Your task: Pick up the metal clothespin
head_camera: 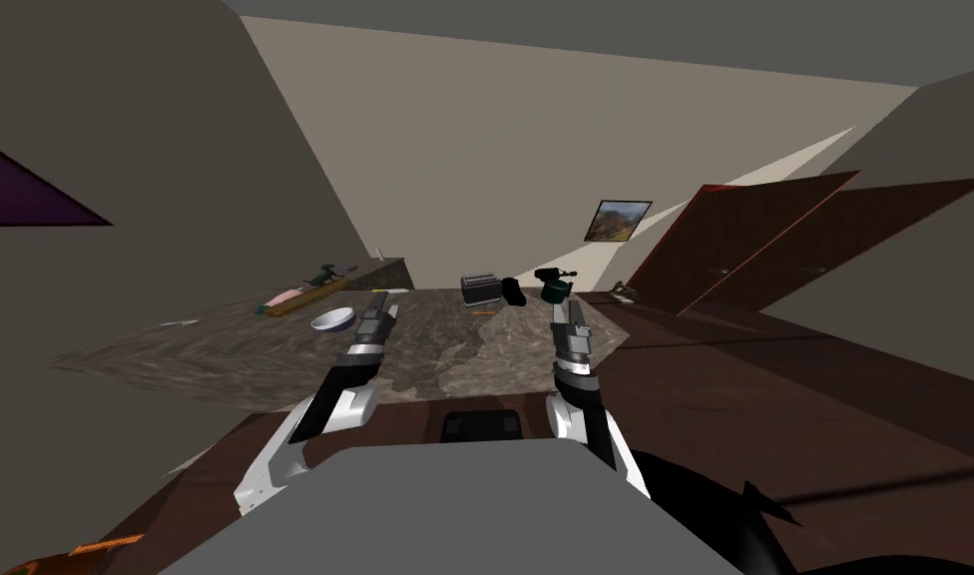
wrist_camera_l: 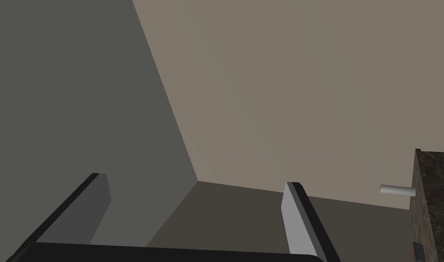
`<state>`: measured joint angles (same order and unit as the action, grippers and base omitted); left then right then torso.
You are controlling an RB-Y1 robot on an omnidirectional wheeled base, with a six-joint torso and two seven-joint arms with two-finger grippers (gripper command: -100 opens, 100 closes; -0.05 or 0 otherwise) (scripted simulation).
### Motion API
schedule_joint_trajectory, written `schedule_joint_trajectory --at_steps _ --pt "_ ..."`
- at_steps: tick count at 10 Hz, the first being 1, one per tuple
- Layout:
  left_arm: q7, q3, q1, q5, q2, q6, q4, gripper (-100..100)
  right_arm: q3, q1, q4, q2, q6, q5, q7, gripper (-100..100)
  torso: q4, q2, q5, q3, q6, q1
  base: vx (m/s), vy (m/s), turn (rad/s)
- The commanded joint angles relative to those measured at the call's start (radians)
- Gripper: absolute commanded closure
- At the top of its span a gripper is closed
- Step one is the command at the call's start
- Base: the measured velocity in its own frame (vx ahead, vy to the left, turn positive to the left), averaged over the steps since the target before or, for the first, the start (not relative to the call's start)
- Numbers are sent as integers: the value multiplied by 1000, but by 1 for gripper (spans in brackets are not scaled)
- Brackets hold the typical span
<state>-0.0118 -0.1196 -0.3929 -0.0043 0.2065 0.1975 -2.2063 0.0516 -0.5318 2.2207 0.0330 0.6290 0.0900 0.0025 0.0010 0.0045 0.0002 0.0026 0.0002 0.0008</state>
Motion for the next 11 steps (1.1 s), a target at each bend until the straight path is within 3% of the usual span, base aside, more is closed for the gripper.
schedule_joint_trajectory --at_steps 1,4,5,6,9,10,11 --pt "4 -18 44 17 44 -50 44 -100 0 0 0 0 0 0 0 0 0 0 0 0 0 0 -92 0 -169" --pt "6 -30 76 31 75 -106 80 -100 0 0 0 0 0 0 0 0 0 1 0 0 0 -1 -72 -13 -85" --pt "8 -43 109 45 106 -150 118 -100 0 0 0 0 0 0 0 0 0 0 0 0 -1 -1 -61 -14 -136" --pt "8 -43 109 45 106 -150 120 -100 0 0 0 0 0 0 0 0 0 0 0 0 0 -1 -50 -7 -79" --pt "11 -70 179 75 171 -235 208 -100 0 0 0 0 0 0 0 0 0 -1 0 -1 -1 0 -58 -8 -127" --pt "11 -70 179 75 171 -247 208 -100 0 0 0 0 0 0 0 0 0 -1 0 -1 0 0 -56 -12 -74" --pt "12 -84 215 92 205 -288 253 -100 0 0 0 0 0 0 0 0 0 -1 0 -1 -1 -1 -61 -20 -163"
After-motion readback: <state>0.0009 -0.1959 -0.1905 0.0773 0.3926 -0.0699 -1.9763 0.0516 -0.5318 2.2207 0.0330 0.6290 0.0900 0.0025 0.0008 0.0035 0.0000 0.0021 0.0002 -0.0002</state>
